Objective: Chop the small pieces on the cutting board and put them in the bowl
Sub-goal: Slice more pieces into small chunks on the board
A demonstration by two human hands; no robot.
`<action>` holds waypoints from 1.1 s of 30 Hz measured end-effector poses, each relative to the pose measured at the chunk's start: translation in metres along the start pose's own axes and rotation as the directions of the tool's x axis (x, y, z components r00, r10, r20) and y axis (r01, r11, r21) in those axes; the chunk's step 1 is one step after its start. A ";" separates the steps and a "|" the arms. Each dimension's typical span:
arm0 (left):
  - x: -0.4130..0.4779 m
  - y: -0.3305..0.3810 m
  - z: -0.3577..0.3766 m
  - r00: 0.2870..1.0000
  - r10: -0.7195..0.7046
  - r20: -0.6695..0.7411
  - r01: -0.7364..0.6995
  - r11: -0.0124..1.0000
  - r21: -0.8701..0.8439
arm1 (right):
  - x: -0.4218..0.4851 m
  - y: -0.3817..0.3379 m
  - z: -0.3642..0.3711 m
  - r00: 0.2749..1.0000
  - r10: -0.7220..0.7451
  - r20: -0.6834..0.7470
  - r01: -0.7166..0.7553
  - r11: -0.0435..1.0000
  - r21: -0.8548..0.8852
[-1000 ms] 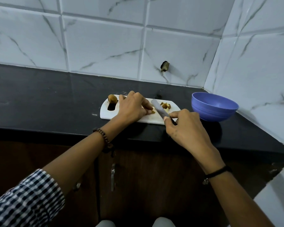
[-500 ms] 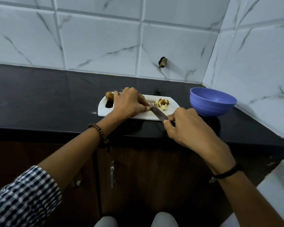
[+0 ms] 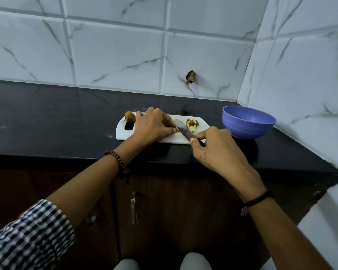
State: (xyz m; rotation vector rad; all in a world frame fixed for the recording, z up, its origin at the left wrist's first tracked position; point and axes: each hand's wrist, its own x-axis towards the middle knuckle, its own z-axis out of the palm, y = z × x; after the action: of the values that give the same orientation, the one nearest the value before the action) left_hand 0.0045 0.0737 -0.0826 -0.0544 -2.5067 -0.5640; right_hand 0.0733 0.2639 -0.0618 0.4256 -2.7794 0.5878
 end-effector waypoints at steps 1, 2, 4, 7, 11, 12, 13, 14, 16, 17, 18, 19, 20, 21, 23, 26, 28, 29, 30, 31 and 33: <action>0.000 0.000 0.000 1.000 0.004 -0.006 -0.004 1.000 -0.004 | 0.001 -0.001 0.002 1.000 -0.003 0.009 0.003 1.000 0.006; 0.000 0.000 0.001 1.000 0.006 -0.011 -0.006 1.000 -0.005 | 0.002 -0.002 0.004 1.000 -0.007 0.016 0.006 1.000 0.010; 0.001 0.001 0.001 1.000 0.010 -0.015 -0.010 1.000 0.003 | 0.004 -0.003 0.006 1.000 -0.009 0.020 0.009 1.000 0.006; 0.001 0.001 0.002 1.000 0.011 -0.012 -0.011 1.000 0.010 | 0.005 -0.007 0.007 0.999 -0.008 0.032 0.008 1.000 -0.013; 0.000 0.000 0.003 1.000 0.003 -0.015 -0.002 1.000 0.011 | 0.002 -0.016 0.005 0.996 -0.017 0.093 0.025 0.996 -0.082; 0.000 0.000 0.003 1.000 -0.002 -0.013 0.002 1.000 0.011 | 0.000 -0.018 0.003 0.995 -0.020 0.103 0.031 0.994 -0.105; 0.000 0.000 0.002 1.000 -0.005 -0.007 0.005 1.000 0.009 | -0.002 -0.018 0.000 0.993 -0.025 0.113 0.040 0.991 -0.126; 0.000 -0.001 0.002 1.000 -0.007 -0.003 0.007 1.000 0.005 | -0.004 -0.017 -0.004 0.992 -0.034 0.124 0.052 0.988 -0.144; 0.000 -0.002 0.001 1.000 -0.009 0.000 0.009 1.000 -0.001 | -0.007 -0.014 -0.015 0.987 -0.047 0.155 0.071 0.985 -0.155; -0.001 -0.003 0.001 1.000 -0.010 0.001 0.010 1.000 -0.003 | -0.009 -0.012 -0.022 0.985 -0.047 0.167 0.073 0.985 -0.154; -0.002 -0.003 0.000 1.000 -0.011 0.001 0.011 1.000 -0.009 | -0.010 -0.010 -0.030 0.983 -0.043 0.176 0.070 0.986 -0.151; -0.002 -0.004 -0.001 1.000 -0.010 0.002 0.010 1.000 -0.019 | -0.011 -0.008 -0.039 0.982 -0.042 0.186 0.070 0.986 -0.148; -0.003 -0.005 -0.001 1.000 -0.008 0.006 0.008 0.999 -0.034 | -0.013 -0.007 -0.047 0.979 -0.043 0.198 0.073 0.987 -0.143; -0.004 -0.005 -0.002 1.000 -0.002 0.011 0.003 0.998 -0.055 | -0.015 -0.005 -0.054 0.977 -0.046 0.206 0.075 0.988 -0.135; -0.007 -0.005 -0.006 0.999 0.009 0.031 -0.006 0.995 -0.103 | -0.017 0.000 -0.059 0.982 -0.049 0.182 0.069 0.992 -0.109; -0.008 -0.009 -0.010 0.999 0.007 0.042 -0.002 0.994 -0.107 | -0.017 0.005 -0.053 0.994 -0.037 0.107 0.045 0.997 -0.070; -0.010 -0.015 -0.013 0.999 -0.018 0.034 0.020 0.998 -0.064 | -0.014 0.007 -0.043 0.997 -0.031 0.070 0.034 0.999 -0.034; -0.011 -0.018 -0.015 0.999 -0.034 0.032 0.035 0.998 -0.046 | -0.013 0.007 -0.037 0.998 -0.036 0.050 0.037 0.999 -0.023; -0.011 -0.020 -0.017 0.998 -0.049 0.034 0.051 0.998 -0.040 | -0.011 0.006 -0.032 0.998 -0.045 0.036 0.046 0.999 -0.018; -0.012 -0.022 -0.019 0.997 -0.061 0.038 0.063 0.997 -0.042 | -0.010 0.005 -0.025 0.998 -0.054 0.033 0.054 0.998 -0.016; -0.015 -0.022 -0.022 0.997 -0.068 0.041 0.070 0.996 -0.046 | -0.007 0.004 -0.013 0.997 -0.065 0.046 0.066 0.998 -0.016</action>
State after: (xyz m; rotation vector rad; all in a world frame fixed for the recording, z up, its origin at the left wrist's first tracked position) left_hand 0.0254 0.0461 -0.0827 0.0035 -2.5420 -0.6569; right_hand 0.0805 0.2747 -0.0538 0.5308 -2.7988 0.5448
